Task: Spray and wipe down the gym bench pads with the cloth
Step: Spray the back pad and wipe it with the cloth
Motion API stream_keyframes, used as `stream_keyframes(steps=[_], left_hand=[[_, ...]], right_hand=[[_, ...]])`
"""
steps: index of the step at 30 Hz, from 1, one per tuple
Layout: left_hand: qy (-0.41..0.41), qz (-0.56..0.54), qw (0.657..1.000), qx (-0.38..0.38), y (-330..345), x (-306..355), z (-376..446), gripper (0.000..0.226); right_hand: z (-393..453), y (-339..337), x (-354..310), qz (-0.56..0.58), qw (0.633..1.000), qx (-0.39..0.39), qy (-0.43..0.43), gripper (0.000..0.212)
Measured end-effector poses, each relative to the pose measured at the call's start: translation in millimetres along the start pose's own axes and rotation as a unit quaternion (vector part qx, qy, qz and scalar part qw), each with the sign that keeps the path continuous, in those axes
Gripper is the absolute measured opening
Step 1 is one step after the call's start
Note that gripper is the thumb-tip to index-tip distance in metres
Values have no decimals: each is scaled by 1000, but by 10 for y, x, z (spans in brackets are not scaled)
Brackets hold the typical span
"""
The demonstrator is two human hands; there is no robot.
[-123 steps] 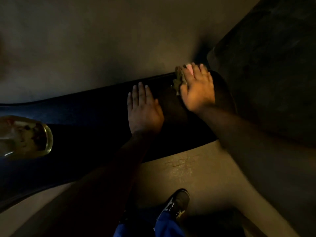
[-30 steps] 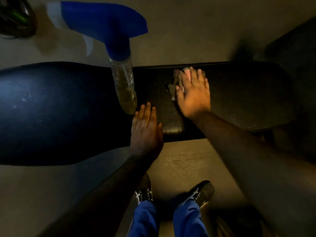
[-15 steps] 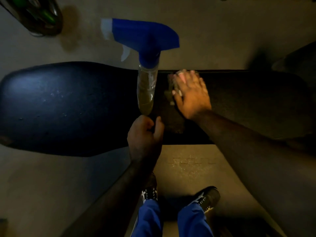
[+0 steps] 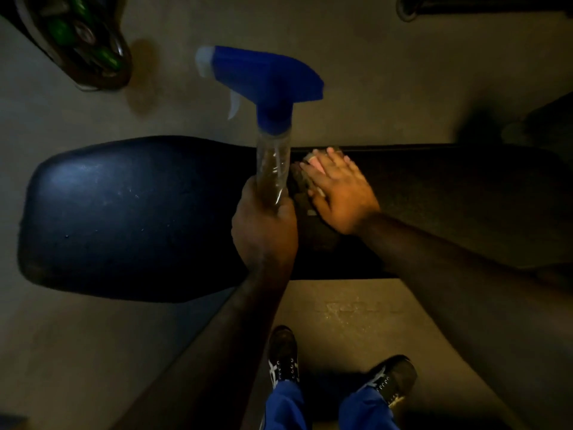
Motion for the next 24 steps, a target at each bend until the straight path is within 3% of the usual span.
stream_keyframes(steps=[4,5,8,9,12,13,15,17,18,21,22,24], left_hand=[[-30,-22,999,8,-263,-45,75,42],[-34,-23,999,12,-332,-45,94,42],[-33,-24,999,25,-524,-40,174,40],[-35,-28,999,29,-584,-33,201,38],[-39,-38,998,33,-738,-55,284,39],[-38,-37,998,31,-783,-66,294,39],[-30,-35,999,23,-847,-78,303,40],[-28,-31,999,13,-876,-110,283,42],[-27,-29,999,8,-871,-127,251,42],[-22,-25,999,-19,-805,-152,116,38],[-17,-21,999,-24,-779,-144,65,37],[-8,-7,1000,-20,-750,-110,-7,38]], right_hand=[[268,-65,41,50,971,46,231,69],[331,-57,-128,45,978,30,202,71],[381,60,-433,8,1000,-22,-21,69],[412,33,-411,5,1000,-14,-25,69],[483,5,-508,57,981,28,181,65],[430,54,-677,73,978,30,195,63],[180,213,-998,76,995,9,60,62],[-140,297,-919,31,997,-38,-55,65],[-205,279,-758,14,999,-36,-37,66],[-357,301,-593,49,977,23,208,67],[-440,379,-755,56,973,35,222,68],[-645,565,-1099,51,994,25,92,69]])
Point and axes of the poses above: each hand's wrist, its own z-axis towards the middle knuckle, its own y-axis out of the palm, x = y × z, the point moved 2 cm from there along z, towards the middle knuckle, and after that the axes turned 9 degrees about -x, right-handed, at the moved point
